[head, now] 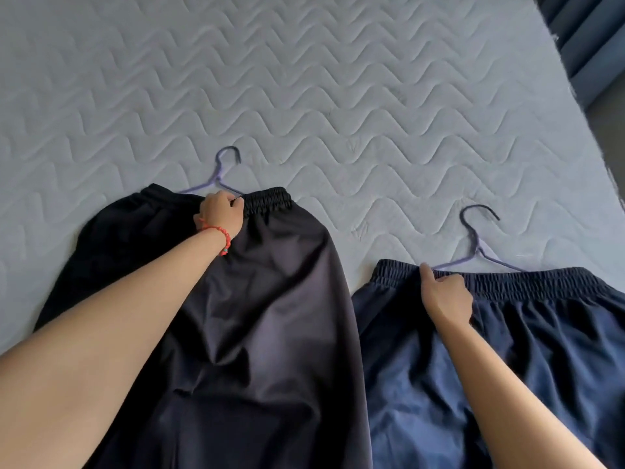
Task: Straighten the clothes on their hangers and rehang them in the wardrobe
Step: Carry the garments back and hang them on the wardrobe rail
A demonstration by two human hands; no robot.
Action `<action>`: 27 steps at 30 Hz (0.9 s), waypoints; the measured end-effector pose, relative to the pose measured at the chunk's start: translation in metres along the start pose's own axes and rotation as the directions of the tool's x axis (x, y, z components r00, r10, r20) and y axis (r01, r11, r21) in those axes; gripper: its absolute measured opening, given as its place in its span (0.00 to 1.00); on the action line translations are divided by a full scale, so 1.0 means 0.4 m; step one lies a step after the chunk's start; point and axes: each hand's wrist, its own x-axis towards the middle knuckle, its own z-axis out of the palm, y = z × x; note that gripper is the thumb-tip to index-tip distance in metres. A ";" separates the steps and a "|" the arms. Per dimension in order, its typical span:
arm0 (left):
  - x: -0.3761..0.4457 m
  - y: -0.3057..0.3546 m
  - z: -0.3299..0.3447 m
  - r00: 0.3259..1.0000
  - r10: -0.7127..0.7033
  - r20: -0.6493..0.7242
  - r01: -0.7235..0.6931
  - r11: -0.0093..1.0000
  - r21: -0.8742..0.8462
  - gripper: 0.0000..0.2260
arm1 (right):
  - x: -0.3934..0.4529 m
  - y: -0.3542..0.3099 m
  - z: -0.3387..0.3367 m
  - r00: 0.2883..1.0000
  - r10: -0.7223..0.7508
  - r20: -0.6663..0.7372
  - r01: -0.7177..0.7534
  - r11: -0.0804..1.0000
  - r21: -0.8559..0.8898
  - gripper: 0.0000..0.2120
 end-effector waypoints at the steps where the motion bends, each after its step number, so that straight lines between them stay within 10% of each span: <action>1: 0.017 0.003 0.016 1.000 -0.025 0.007 0.025 0.999 0.032 0.14 | -0.001 -0.005 0.011 0.999 0.015 -0.039 -0.016 1.000 -0.014 0.30; 7: 0.071 0.046 0.073 0.983 -0.183 -0.018 0.184 0.972 0.146 0.26 | -0.003 -0.022 0.052 0.989 0.048 -0.137 -0.067 0.988 -0.141 0.41; 14: 0.062 0.066 0.072 0.948 -0.318 0.000 0.318 0.948 -0.024 0.19 | -0.007 -0.027 0.050 0.994 0.014 -0.110 -0.037 0.978 -0.207 0.27; 27: -0.102 0.046 -0.081 0.982 -0.177 0.060 0.181 0.821 -0.541 0.10 | -0.142 -0.062 -0.081 0.999 -0.024 0.043 0.025 1.000 -0.017 0.16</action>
